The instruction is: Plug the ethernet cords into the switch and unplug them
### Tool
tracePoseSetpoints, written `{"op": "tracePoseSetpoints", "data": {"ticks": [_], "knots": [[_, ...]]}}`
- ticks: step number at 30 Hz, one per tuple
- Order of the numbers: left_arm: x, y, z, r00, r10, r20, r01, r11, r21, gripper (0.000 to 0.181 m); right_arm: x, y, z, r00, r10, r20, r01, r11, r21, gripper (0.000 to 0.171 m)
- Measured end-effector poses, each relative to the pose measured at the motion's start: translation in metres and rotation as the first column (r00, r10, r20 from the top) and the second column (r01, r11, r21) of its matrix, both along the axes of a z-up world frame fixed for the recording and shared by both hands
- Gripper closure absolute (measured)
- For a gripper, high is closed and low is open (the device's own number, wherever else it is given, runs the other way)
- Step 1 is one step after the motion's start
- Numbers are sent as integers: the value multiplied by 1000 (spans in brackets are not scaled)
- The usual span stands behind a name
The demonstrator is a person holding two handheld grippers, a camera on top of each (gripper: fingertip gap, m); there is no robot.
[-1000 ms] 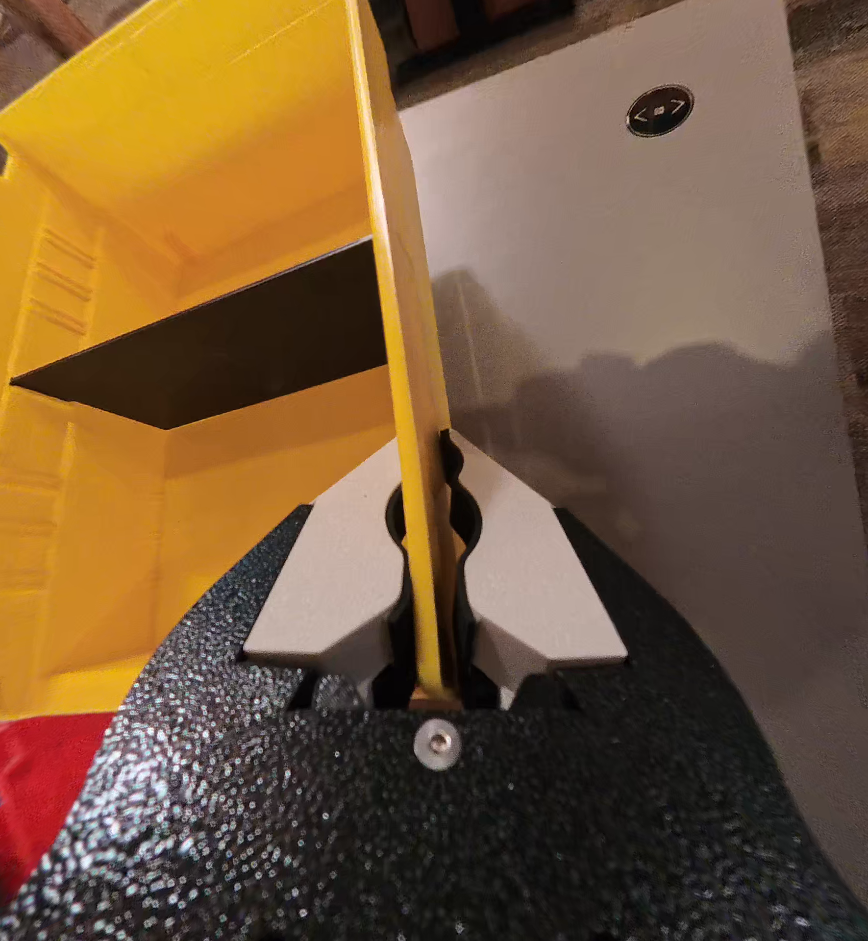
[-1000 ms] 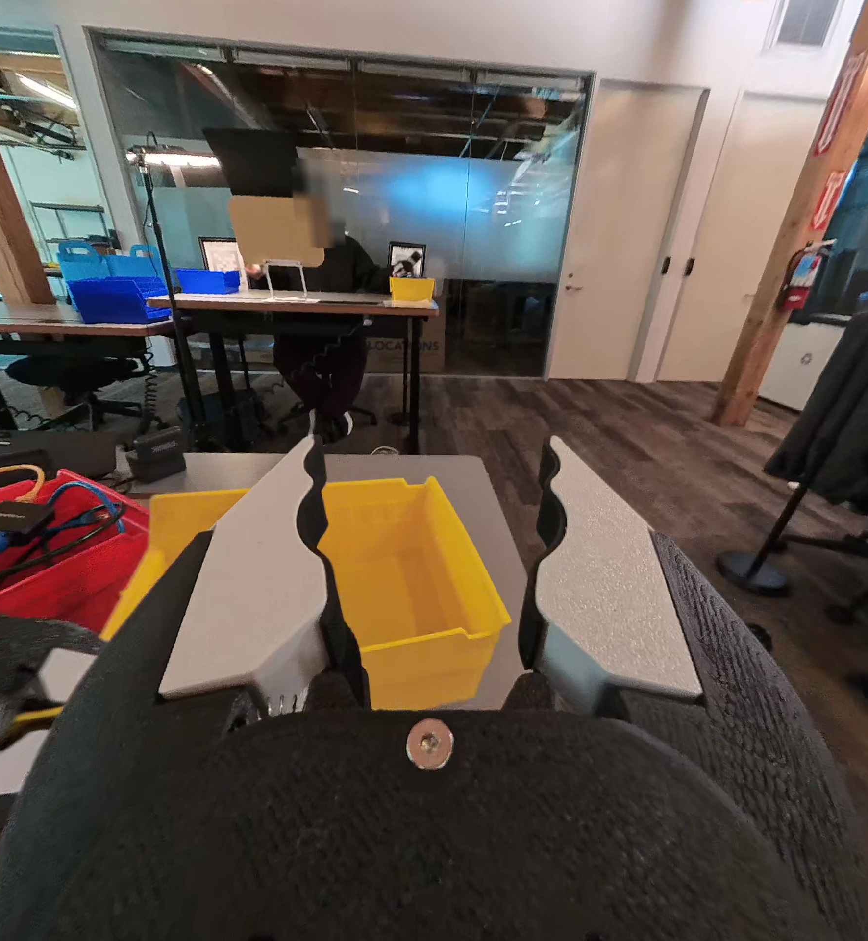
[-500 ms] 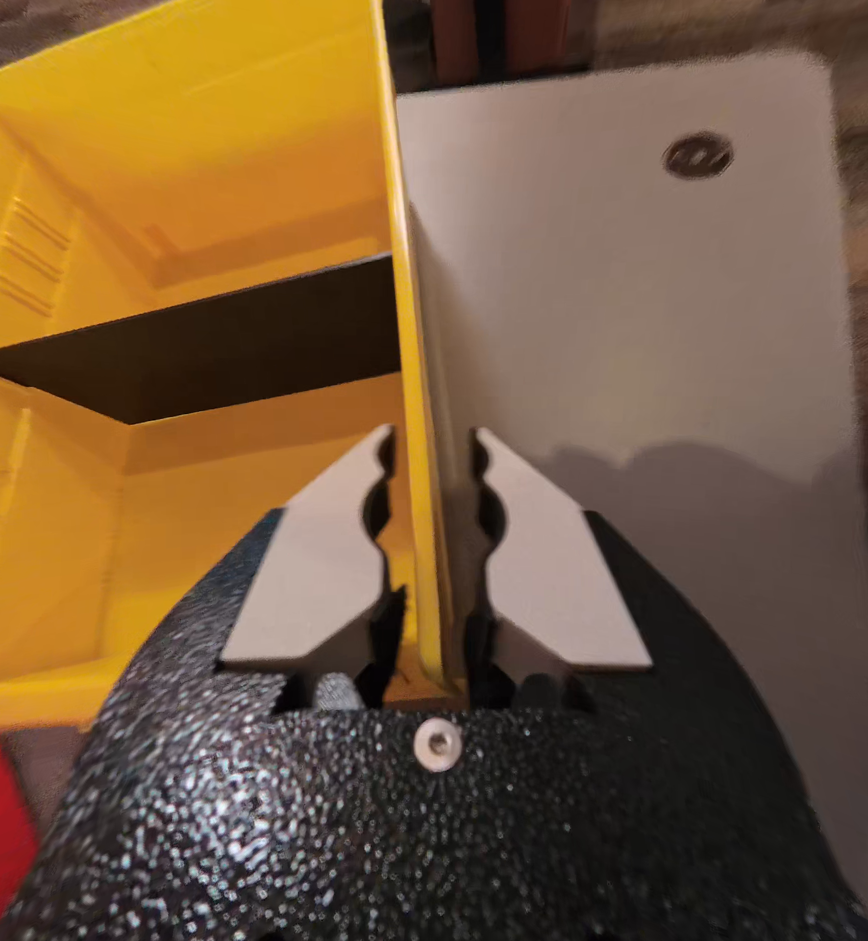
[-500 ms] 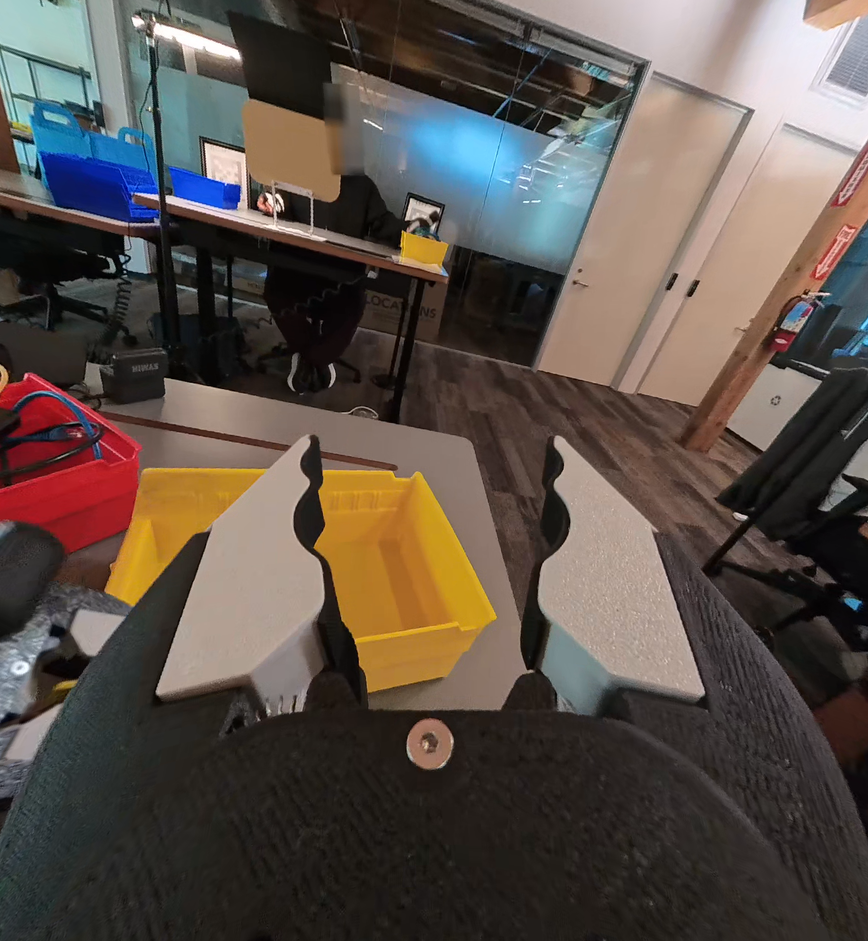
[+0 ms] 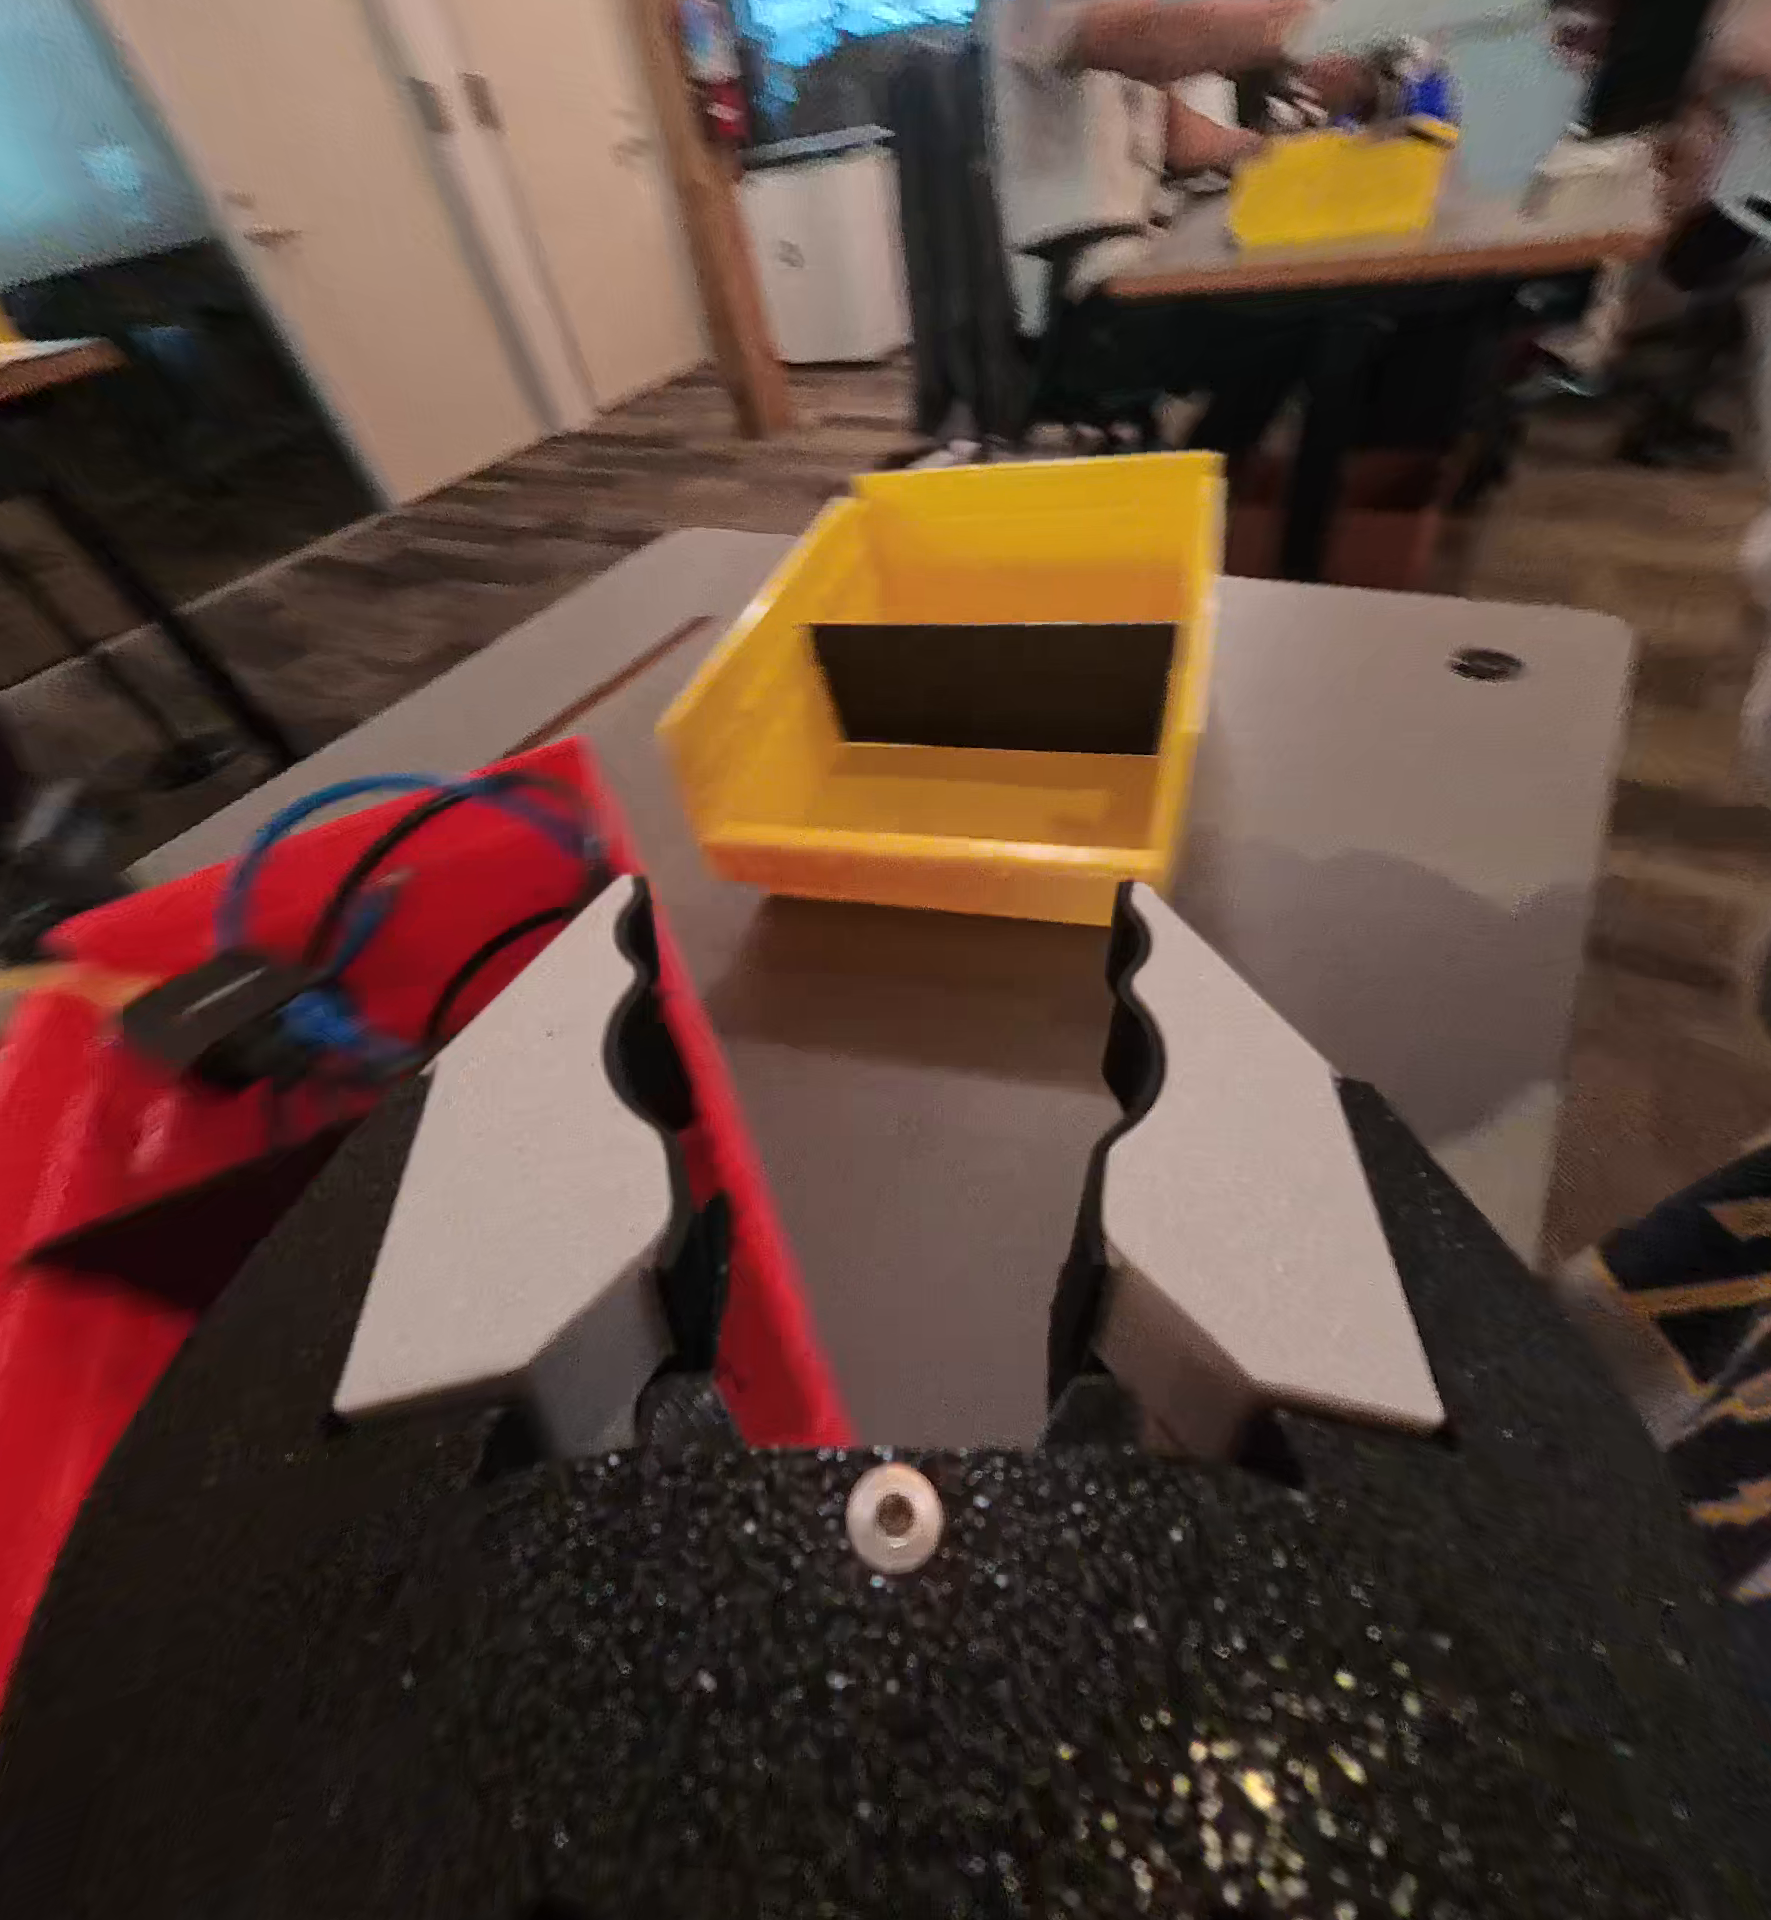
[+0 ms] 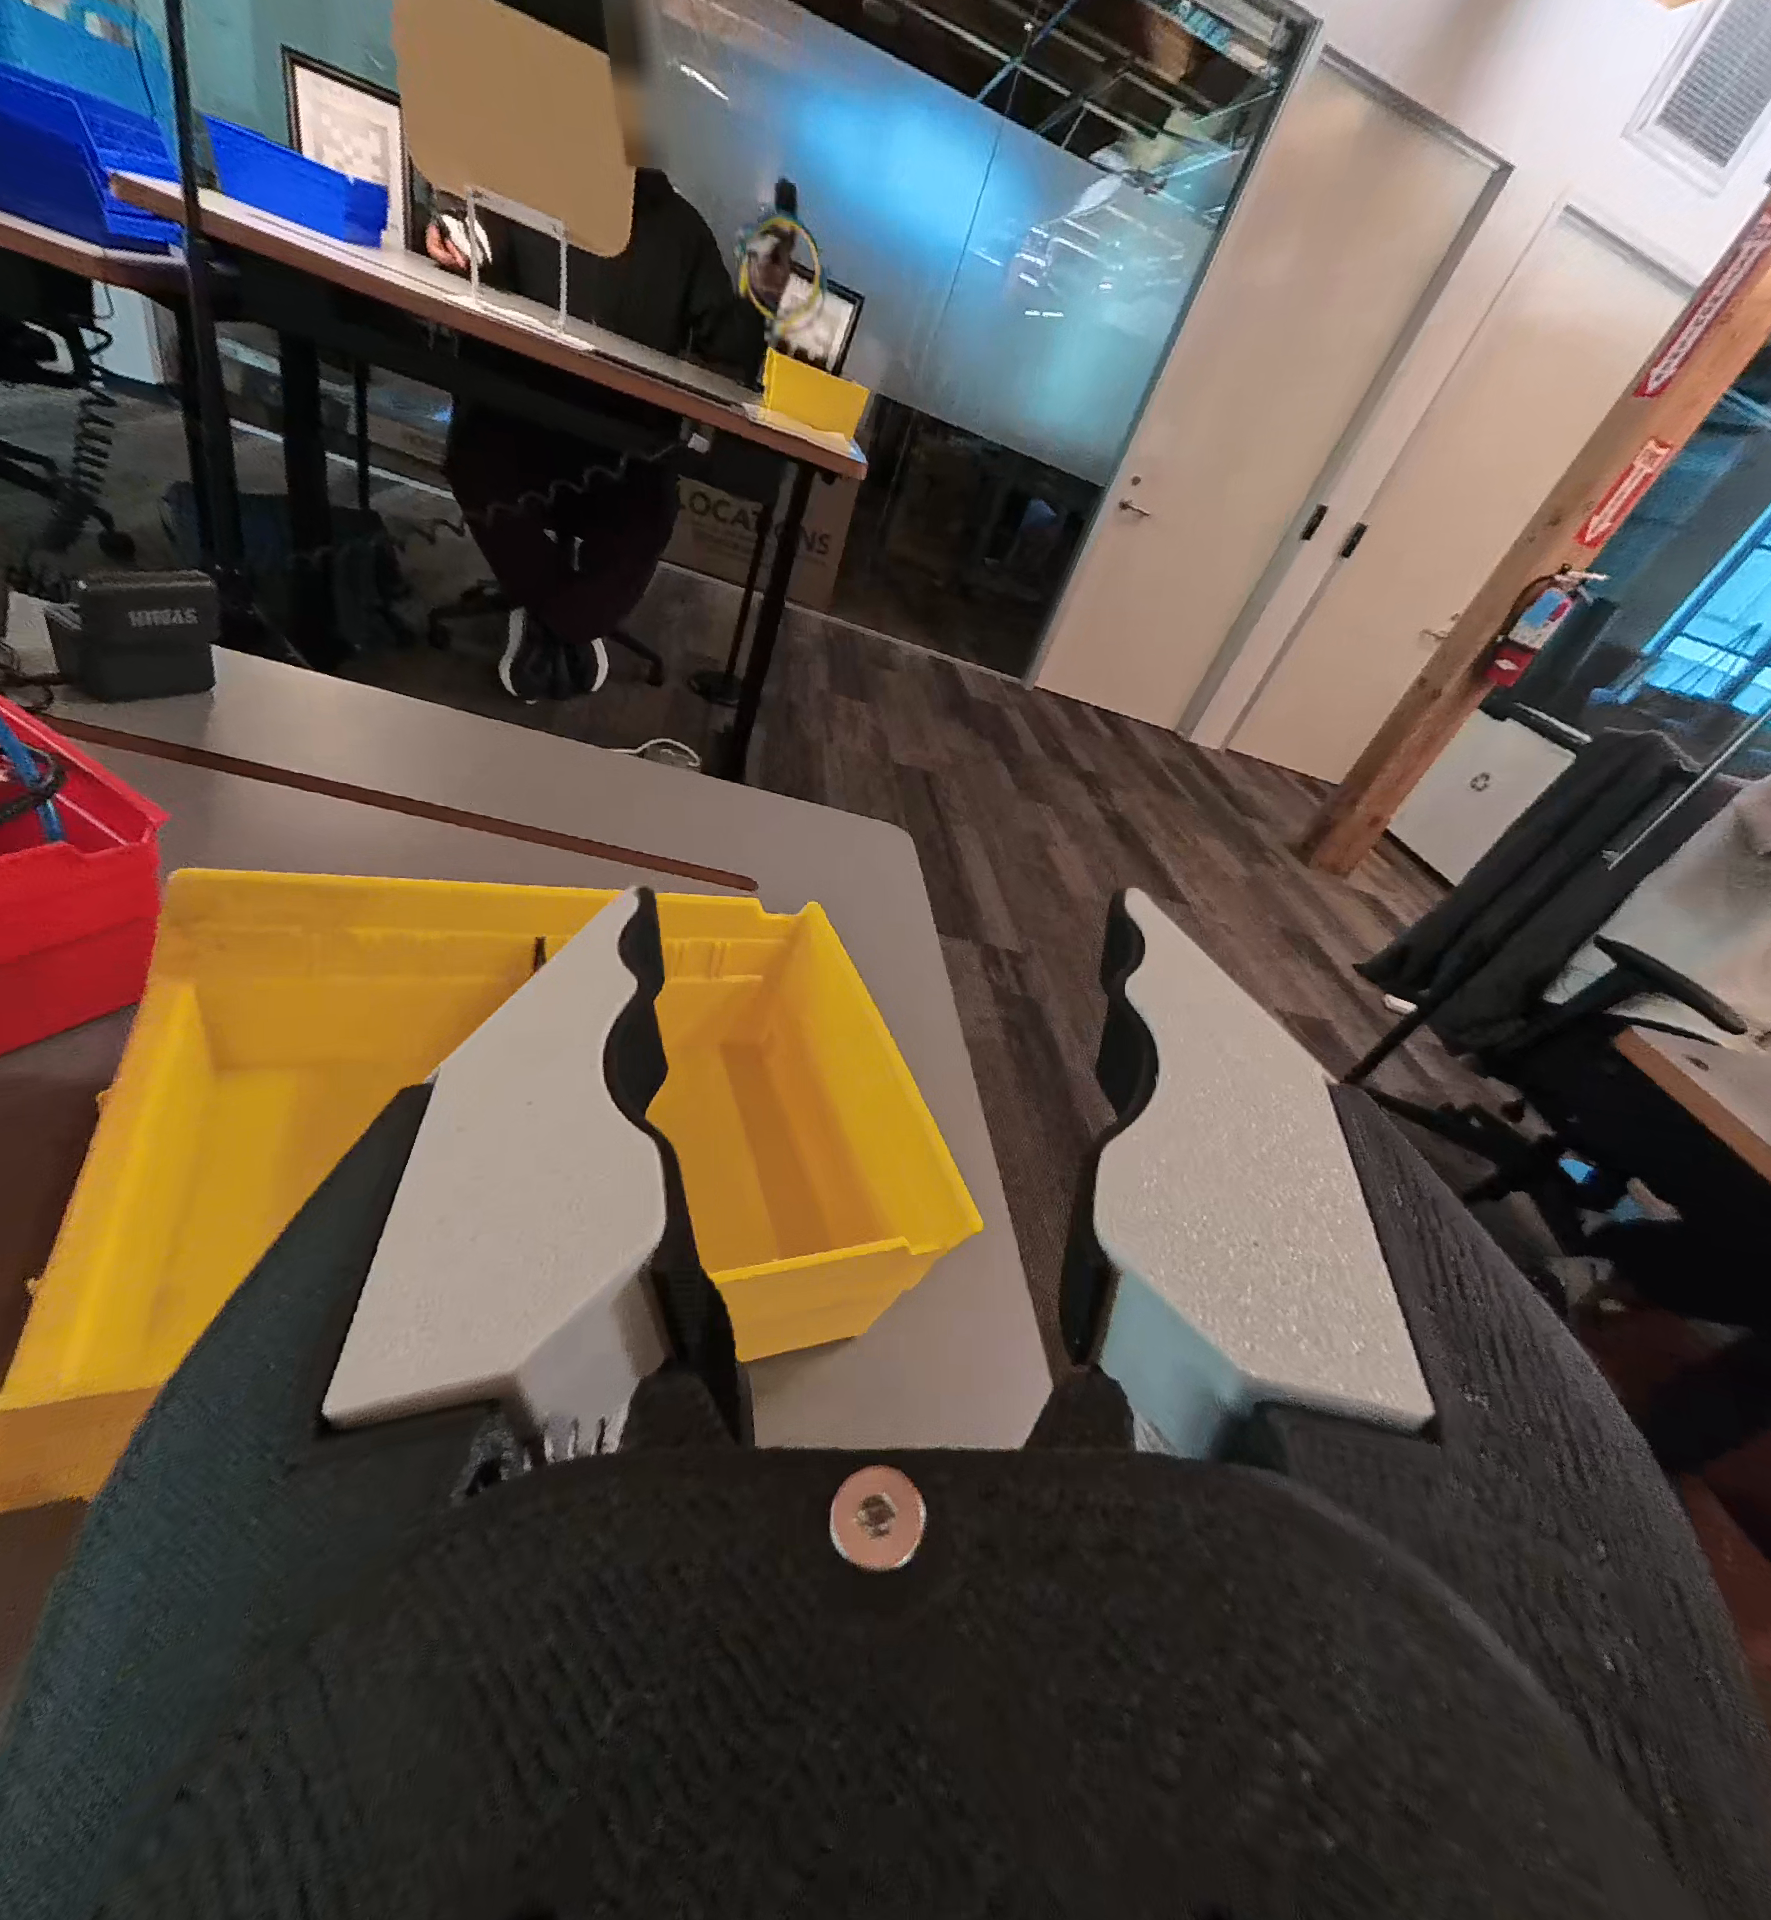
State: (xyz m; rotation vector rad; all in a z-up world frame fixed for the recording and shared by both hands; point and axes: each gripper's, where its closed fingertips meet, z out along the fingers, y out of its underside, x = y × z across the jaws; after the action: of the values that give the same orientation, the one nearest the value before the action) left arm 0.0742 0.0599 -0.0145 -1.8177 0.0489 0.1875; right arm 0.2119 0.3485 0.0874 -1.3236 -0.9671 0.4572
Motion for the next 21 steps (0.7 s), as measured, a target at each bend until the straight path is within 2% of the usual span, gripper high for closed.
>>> {"op": "tracePoseSetpoints", "data": {"ticks": [4, 7, 9, 11, 13, 14, 17, 19, 21], "knots": [[-79, -76, 7, 954, 298, 31, -300, 945, 131, 95, -15, -11, 3, 1000, 3, -6, -3, 999, 40, 82], [-136, -126, -2, 879, 473, 57, -476, 868, 141, 96, -33, -36, 7, 992, 99, -74, -99, 995, 7, 78], [-169, -150, -14, 829, 557, 51, -559, 823, 101, 93, -50, -52, -14, 984, 172, -53, -177, 979, -100, 70], [-198, -165, -29, 791, 611, 30, -612, 790, 48, 87, -64, -65, -57, 976, 215, 46, -199, 952, -232, 47], [-220, -171, -49, 773, 634, 28, -633, 774, -34, 75, -63, -64, -99, 974, 149, 169, -97, 954, -282, 26], [-227, -169, -57, 779, 626, 34, -623, 780, -66, 71, -62, -61, -112, 975, 94, 200, -35, 960, -279, 25], [-233, -153, -64, 826, 561, 59, -559, 828, -42, 71, -64, -67, -134, 976, 9, 216, 58, 951, -303, 25], [-237, -144, -72, 838, 541, 75, -537, 841, -71, 72, -68, -73, -151, 978, -12, 208, 86, 933, -350, 26], [-239, -138, -79, 850, 519, 88, -511, 854, -102, 77, -69, -74, -176, 962, -21, 272, 134, 904, -406, 25]]}}
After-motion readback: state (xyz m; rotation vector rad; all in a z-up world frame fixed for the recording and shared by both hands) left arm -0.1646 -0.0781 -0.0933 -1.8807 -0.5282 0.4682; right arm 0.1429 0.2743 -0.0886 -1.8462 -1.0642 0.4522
